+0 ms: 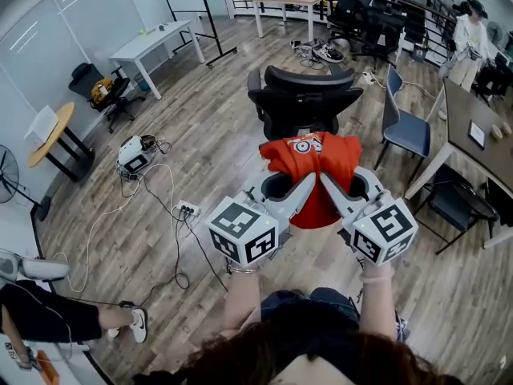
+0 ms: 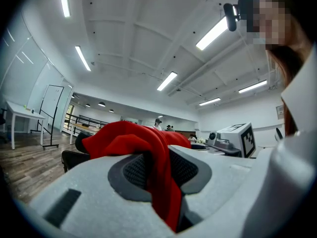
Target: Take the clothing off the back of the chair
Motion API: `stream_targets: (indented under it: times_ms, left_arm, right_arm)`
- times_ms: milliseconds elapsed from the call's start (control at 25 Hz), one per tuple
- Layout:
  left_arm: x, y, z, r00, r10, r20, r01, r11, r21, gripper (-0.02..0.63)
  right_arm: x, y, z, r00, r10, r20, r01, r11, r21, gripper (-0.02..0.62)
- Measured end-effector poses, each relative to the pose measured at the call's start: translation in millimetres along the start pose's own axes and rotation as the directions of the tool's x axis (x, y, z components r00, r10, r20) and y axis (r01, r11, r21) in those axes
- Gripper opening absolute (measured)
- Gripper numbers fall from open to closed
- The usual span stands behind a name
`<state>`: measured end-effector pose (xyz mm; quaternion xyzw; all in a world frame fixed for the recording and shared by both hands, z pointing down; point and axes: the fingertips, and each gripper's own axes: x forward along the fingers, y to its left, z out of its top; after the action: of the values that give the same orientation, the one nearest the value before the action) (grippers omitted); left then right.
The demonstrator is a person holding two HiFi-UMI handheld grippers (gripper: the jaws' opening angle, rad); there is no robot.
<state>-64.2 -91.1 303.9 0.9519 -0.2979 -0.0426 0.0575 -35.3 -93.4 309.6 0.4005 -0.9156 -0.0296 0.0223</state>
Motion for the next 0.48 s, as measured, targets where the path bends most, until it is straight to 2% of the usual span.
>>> stream_targets:
  times_ms: [480]
  left_arm:
    - [17,-42,4,0.999,0.047,-0.004,-0.047,0.998,0.03,0.1]
  right_arm:
    - [-43,-12,9,1.0,0.015,0.001,-0.015,1.0,0.002,0.071]
